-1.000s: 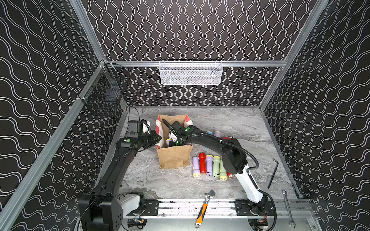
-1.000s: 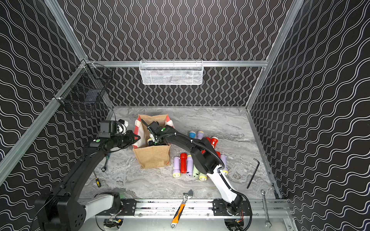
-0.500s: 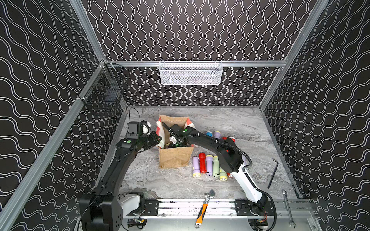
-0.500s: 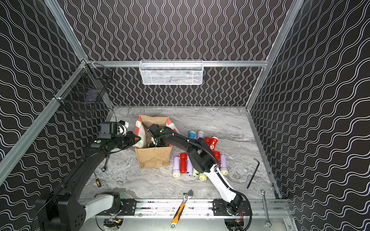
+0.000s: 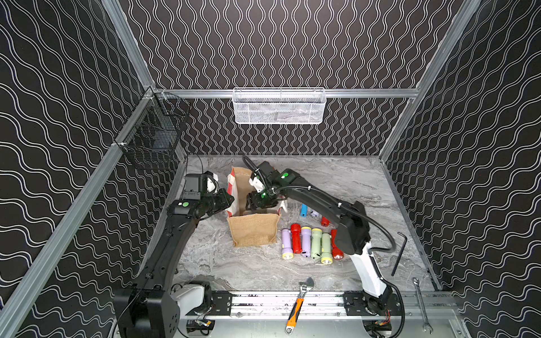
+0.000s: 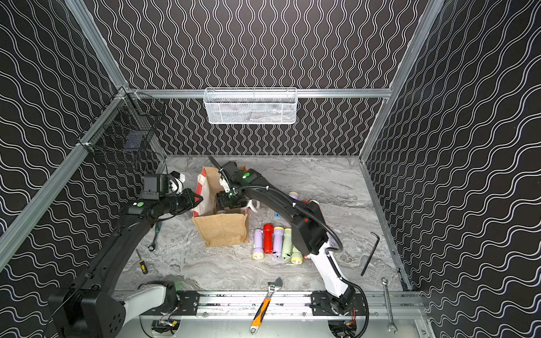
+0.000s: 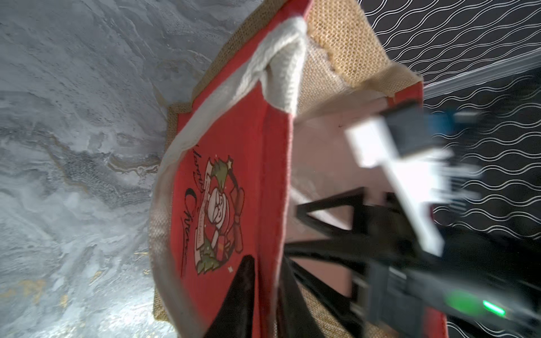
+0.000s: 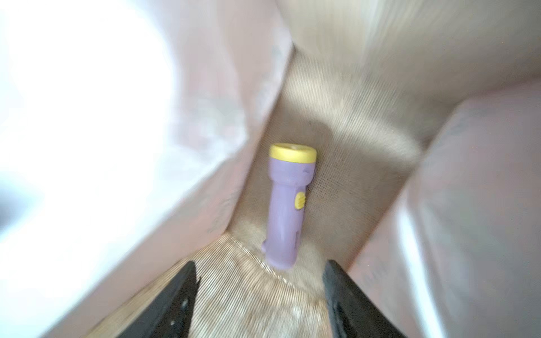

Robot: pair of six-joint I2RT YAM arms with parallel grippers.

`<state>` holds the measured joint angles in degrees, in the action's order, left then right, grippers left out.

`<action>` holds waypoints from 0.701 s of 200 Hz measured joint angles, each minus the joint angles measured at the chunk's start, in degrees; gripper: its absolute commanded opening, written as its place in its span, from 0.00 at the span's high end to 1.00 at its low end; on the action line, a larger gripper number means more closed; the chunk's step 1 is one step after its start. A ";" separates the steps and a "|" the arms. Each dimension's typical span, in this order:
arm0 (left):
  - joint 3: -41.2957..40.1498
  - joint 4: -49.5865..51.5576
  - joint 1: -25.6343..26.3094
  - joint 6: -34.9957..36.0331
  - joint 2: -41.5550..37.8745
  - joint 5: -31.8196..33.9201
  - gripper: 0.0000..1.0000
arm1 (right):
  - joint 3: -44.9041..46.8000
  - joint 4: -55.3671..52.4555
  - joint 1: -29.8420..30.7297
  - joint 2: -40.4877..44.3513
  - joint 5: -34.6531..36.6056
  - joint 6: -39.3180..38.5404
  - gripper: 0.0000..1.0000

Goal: Put the flashlights into the tote bags
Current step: Place the flashlight in the canvas bag, then pick up the flashlight from the center of the board.

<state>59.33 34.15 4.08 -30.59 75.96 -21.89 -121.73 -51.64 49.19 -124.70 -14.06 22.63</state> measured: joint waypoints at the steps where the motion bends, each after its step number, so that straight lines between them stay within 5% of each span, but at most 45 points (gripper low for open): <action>1: 0.09 0.11 0.00 0.11 0.04 0.13 0.81 | 0.26 0.04 0.02 0.44 0.17 -0.11 0.29; 48: 4.35 4.02 -0.07 3.58 2.95 4.24 0.80 | 17.94 3.74 -1.79 22.38 9.35 -1.70 0.27; 78: 7.08 6.47 -0.15 5.44 4.81 6.62 0.72 | 35.15 9.07 -9.73 36.33 14.27 1.38 0.28; 140: 10.40 10.36 -0.26 8.31 4.87 9.14 0.70 | 49.44 12.63 -22.32 41.27 16.31 5.64 0.31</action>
<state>69.73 44.51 3.81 -22.28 80.84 -12.75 -72.29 -39.00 26.87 -83.44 2.24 28.27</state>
